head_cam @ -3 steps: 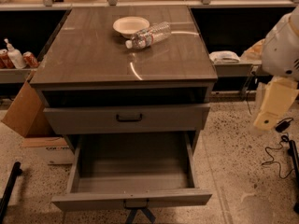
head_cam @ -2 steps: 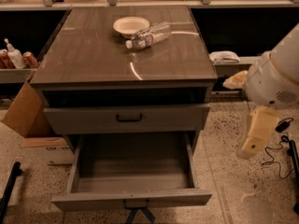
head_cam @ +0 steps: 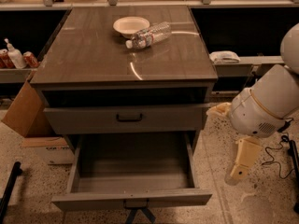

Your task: Close middle drawer

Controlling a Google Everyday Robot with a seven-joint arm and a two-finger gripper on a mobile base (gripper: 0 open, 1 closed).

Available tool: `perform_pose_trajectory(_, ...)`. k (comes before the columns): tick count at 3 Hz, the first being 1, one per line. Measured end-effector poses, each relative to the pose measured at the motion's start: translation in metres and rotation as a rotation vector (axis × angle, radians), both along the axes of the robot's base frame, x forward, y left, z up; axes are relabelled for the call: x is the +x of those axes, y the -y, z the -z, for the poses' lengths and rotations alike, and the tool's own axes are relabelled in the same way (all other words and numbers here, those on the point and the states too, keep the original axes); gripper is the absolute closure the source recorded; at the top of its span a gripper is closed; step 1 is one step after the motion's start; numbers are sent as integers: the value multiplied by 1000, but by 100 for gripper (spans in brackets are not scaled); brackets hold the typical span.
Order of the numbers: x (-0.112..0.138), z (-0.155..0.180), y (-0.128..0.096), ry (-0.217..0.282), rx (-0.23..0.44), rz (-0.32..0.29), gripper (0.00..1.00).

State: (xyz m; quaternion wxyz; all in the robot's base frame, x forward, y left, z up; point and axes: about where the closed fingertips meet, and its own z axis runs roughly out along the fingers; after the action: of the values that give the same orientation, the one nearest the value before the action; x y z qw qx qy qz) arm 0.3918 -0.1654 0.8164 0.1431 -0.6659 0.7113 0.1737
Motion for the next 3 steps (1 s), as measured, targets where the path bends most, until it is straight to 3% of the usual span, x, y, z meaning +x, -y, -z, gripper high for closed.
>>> perform_pose_trajectory(1, -4, 12, -7, 0, 31, -30, 0)
perform_pose_trajectory(3, -30, 88, -17, -22, 210, -97, 0)
